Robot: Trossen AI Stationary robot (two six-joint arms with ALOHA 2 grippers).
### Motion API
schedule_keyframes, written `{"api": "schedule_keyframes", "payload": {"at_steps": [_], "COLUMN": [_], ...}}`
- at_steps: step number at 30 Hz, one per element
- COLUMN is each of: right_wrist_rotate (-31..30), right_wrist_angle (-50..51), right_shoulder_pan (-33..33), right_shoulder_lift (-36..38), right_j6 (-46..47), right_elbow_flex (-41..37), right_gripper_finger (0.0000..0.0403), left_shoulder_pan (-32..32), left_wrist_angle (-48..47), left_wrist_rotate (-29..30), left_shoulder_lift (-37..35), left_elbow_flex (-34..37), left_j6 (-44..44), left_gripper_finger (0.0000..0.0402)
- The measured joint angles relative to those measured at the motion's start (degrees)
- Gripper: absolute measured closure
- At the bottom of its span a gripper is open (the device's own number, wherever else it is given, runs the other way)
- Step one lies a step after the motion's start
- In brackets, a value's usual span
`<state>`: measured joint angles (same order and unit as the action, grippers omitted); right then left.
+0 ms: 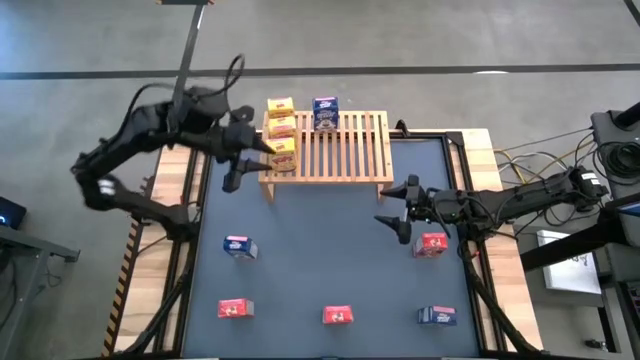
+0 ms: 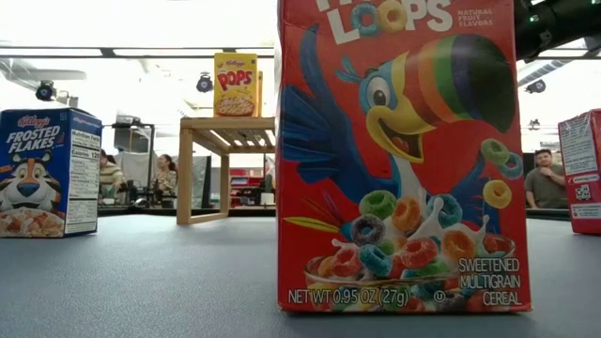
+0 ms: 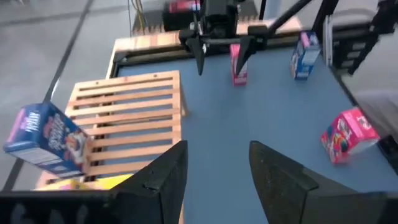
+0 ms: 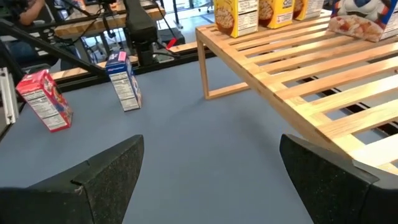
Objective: Stack cereal on shelf
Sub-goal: Put the right blue cereal box aligned with the other blue cereal box on the shelf
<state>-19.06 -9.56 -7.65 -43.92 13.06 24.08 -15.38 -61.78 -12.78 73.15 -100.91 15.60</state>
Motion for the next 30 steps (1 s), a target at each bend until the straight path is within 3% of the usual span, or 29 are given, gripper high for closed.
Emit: {"api": "schedule_keyframes", "payload": {"at_steps": [8, 12, 16, 21, 24, 27, 30], "right_wrist_rotate": [0.44, 5.55, 14.36, 22.1, 22.71, 22.53, 22.54], "right_wrist_angle": [0.65, 1.9, 1.09, -0.18, -0.09, -0.16, -0.52], "right_shoulder_pan": [-1.63, -1.87, -1.87, -1.87, -1.88, -1.87, -1.87], "right_shoulder_lift": [0.0, 0.11, 0.76, 2.39, 2.51, 2.51, 2.51], "right_j6": [-1.66, -1.49, -0.58, 0.39, 5.51, 13.48, 14.39], "right_elbow_flex": [-0.02, -0.02, -0.02, 1.1, 1.59, 1.88, 2.32], "right_gripper_finger": [0.0038, 0.0038, 0.0038, 0.0038, 0.0038, 0.0038, 0.0038], "left_shoulder_pan": [0.31, 0.5, 1.91, 5.81, 7.6, 7.72, 7.7], "left_wrist_angle": [38.56, 54.8, 67.91, 87.72, 97.51, 104.04, 104.72], "left_wrist_rotate": [-0.86, -1.82, -1.96, -3.25, -3.1, -2.31, -2.1], "left_shoulder_lift": [-23.59, -31.21, -35.39, -36.02, -35.25, -34.88, -35.13], "left_elbow_flex": [38.67, 53.99, 66.24, 78.84, 84.07, 85.78, 85.6], "left_j6": [-8.33, -13.52, -18.69, -20.88, -20.97, -20.75, -20.74], "left_gripper_finger": [0.0247, 0.0247, 0.0247, 0.0247, 0.0247, 0.0247, 0.0247]}}
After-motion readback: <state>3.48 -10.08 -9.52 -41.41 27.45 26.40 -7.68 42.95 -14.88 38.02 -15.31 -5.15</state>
